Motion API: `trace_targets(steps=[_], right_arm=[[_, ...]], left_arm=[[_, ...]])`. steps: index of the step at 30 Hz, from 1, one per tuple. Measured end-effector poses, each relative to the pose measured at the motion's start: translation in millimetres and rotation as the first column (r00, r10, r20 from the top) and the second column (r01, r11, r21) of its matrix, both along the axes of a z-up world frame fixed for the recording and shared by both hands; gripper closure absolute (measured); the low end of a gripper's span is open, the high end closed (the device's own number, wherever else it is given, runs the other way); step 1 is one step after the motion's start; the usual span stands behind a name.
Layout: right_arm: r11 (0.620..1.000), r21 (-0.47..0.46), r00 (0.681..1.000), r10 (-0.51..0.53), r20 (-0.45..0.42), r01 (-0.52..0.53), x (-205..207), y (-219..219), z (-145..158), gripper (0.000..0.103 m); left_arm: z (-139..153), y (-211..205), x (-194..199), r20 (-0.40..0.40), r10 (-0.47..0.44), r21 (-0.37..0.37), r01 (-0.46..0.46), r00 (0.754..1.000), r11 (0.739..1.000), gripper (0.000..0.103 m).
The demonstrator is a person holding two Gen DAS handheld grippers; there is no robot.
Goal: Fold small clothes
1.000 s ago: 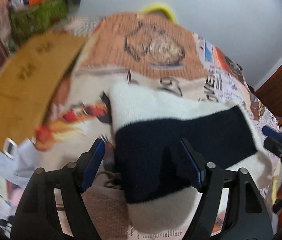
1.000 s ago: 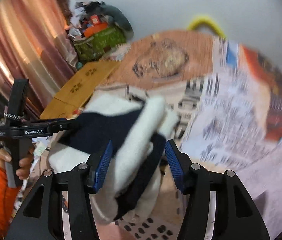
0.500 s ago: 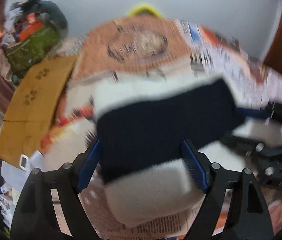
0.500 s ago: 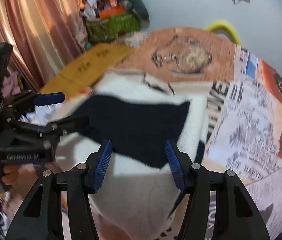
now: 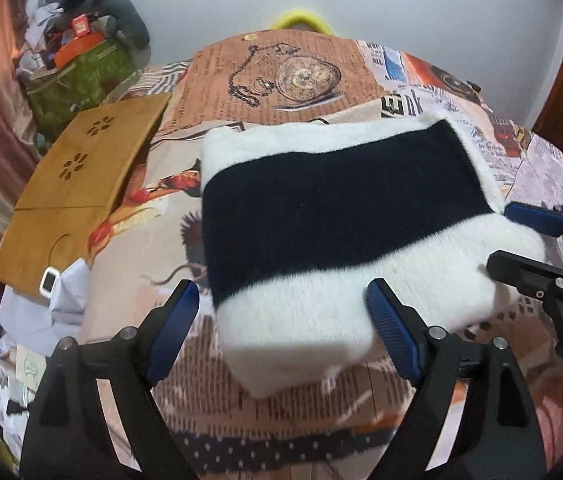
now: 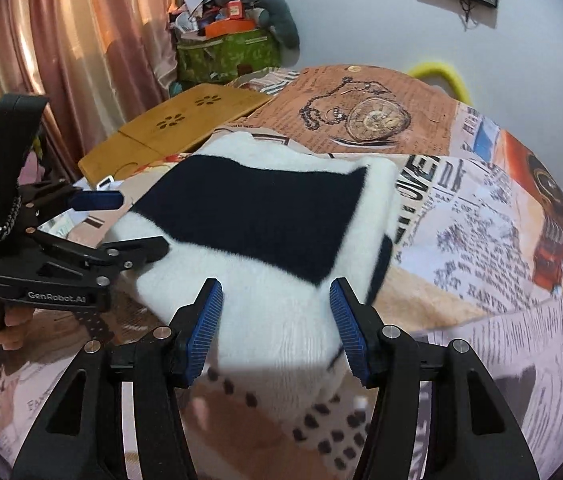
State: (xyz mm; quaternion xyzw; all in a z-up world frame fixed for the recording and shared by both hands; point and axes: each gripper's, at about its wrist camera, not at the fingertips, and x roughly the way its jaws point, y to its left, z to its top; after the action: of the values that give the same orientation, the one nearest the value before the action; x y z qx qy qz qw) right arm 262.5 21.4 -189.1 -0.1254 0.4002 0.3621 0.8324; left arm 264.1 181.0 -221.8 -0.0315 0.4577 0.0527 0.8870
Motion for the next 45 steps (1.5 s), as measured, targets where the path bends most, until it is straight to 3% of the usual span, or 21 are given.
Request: trace_targets(steps=[6,13,18,23,26,28,31,34,36,39,45], right_arm=[[0.998,0.049,0.999,-0.032,-0.005,0.032,-13.5,-21.1,21.0,0.048],[0.977,0.210,0.988,-0.068,0.141,0.038,-50.2,-49.8,96.6,0.048],[0.944,0.331,0.966,-0.089,0.244,0.004,-86.8,-65.9,148.0,0.047],[0.911,0.410,0.929,-0.116,0.351,-0.040,-135.3,-76.8,184.0,0.047],[0.904,0.423,0.907,-0.127,0.401,-0.061,-161.9,-79.9,194.4,0.047],[0.897,0.438,0.899,-0.143,0.414,-0.059,-174.0,-83.6,196.6,0.043],[0.891,0.451,0.887,-0.164,0.432,-0.056,-190.0,-87.3,199.1,0.033],[0.892,0.449,0.877,-0.185,0.444,-0.039,-196.9,-87.7,197.4,0.019],[0.897,0.441,0.872,-0.198,0.448,-0.023,-196.0,-86.8,194.4,0.015],[0.903,0.430,0.866,-0.219,0.449,0.006,-195.4,-85.0,192.3,0.000],[0.903,0.429,0.869,-0.233,0.437,0.027,-195.1,-89.4,192.7,0.000]], left_arm=[[35.4,-0.1,-28.0,0.064,0.055,-0.008,-0.055,0.996,0.998,0.017],[123.3,-2.9,-72.4,0.269,0.087,-0.043,-0.078,0.959,0.996,0.017],[189.6,-25.6,-120.9,0.445,0.056,-0.019,-0.053,0.894,0.998,0.017],[227.6,-54.4,-168.9,0.571,0.018,0.042,-0.051,0.821,0.998,0.017],[239.3,-68.4,-197.6,0.622,0.017,0.063,-0.073,0.783,0.995,0.017],[240.5,-73.7,-211.9,0.637,0.027,0.054,-0.079,0.770,0.995,0.016],[239.2,-77.0,-226.0,0.647,0.040,0.037,-0.084,0.762,0.996,0.012],[236.6,-79.4,-239.4,0.659,0.054,0.029,-0.097,0.750,0.995,0.001],[234.7,-80.2,-245.0,0.662,0.059,0.024,-0.099,0.747,0.995,0.000],[232.9,-81.7,-250.0,0.660,0.059,0.021,-0.097,0.749,0.995,0.000],[231.0,-82.4,-254.8,0.664,0.062,0.020,-0.101,0.745,0.995,0.000]])
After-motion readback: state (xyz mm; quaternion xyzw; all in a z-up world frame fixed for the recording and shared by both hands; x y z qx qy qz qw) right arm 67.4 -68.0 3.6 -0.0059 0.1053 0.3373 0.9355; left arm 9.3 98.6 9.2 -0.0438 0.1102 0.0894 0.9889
